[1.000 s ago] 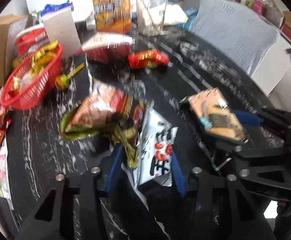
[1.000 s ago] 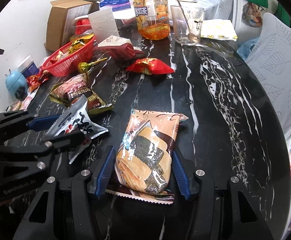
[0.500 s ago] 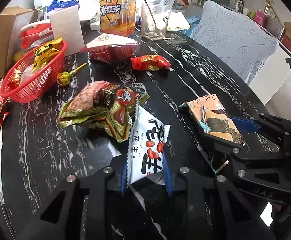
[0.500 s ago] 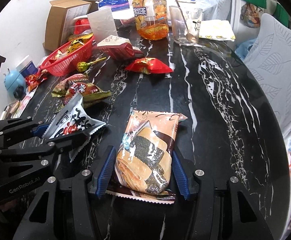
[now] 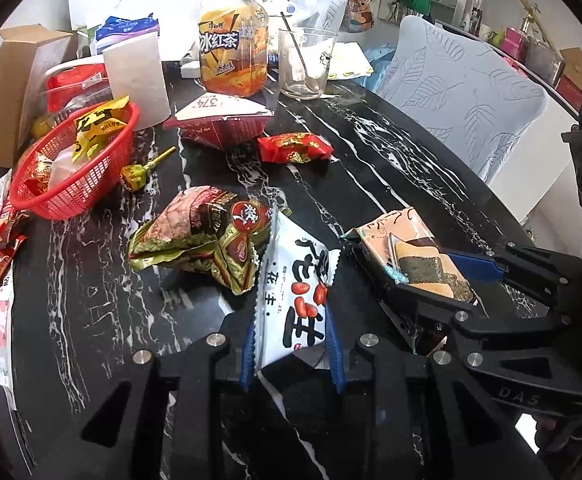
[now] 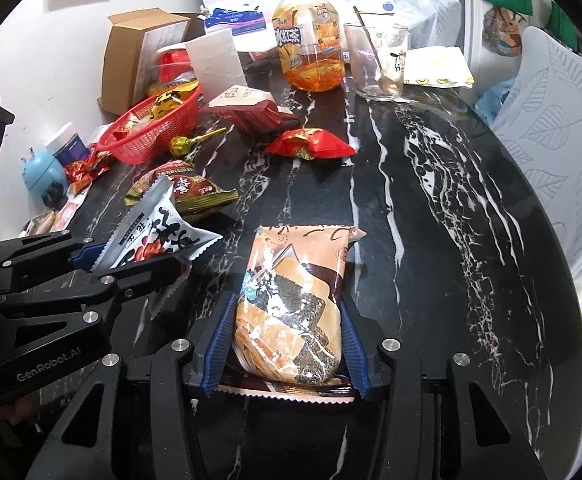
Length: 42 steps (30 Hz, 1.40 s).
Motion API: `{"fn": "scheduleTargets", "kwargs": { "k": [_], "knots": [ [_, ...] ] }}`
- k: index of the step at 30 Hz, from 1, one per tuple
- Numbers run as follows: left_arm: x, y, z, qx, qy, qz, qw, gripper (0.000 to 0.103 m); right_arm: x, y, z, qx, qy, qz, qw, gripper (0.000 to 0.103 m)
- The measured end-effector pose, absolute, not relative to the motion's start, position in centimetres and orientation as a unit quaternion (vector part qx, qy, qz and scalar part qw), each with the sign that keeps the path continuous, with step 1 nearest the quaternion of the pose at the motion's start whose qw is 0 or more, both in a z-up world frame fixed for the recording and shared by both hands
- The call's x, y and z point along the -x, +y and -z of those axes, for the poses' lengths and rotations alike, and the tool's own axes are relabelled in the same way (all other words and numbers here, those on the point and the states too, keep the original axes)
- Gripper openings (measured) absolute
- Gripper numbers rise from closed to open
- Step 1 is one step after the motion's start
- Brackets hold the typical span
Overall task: Organize snacks
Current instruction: 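Lift both held packets and carry them toward the red basket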
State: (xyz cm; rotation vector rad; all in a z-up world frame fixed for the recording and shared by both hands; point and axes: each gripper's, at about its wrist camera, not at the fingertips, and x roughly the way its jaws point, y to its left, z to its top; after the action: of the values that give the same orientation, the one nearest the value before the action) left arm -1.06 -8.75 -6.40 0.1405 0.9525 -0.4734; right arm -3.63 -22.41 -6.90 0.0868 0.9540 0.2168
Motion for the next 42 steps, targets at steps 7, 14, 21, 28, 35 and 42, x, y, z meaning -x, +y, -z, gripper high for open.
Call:
{"fn": "scheduleTargets", "kwargs": {
  "k": [7,14,21,28,35,42],
  "knots": [
    [2.0,-8.0,5.6,-0.059,0.443,0.222,0.867,0.028,4.3,-21.9,6.3,-0.048,0.455,-0.116,0.882,0.049],
    [3.4,-5.4,4.3,-0.039,0.427,0.197,0.882,0.028,4.9,-19.9,4.9,-0.034,0.441,-0.145,0.885,0.049],
    [4.7,-1.7,2.6,-0.017,0.407,0.159,0.899,0.028,5.0,-16.6,3.6,-0.022,0.426,-0.186,0.885,0.049],
    [4.9,1.6,0.5,0.005,0.380,0.133,0.915,0.028,4.7,-13.5,1.8,-0.011,0.405,-0.222,0.887,0.049],
    [3.7,3.8,-1.9,0.014,0.350,0.118,0.929,0.028,3.2,-11.2,-0.5,-0.008,0.380,-0.245,0.892,0.049],
    [1.0,5.1,-4.0,0.014,0.324,0.113,0.939,0.028,0.3,-9.9,-2.8,0.002,0.353,-0.258,0.899,0.049]
  ]
}}
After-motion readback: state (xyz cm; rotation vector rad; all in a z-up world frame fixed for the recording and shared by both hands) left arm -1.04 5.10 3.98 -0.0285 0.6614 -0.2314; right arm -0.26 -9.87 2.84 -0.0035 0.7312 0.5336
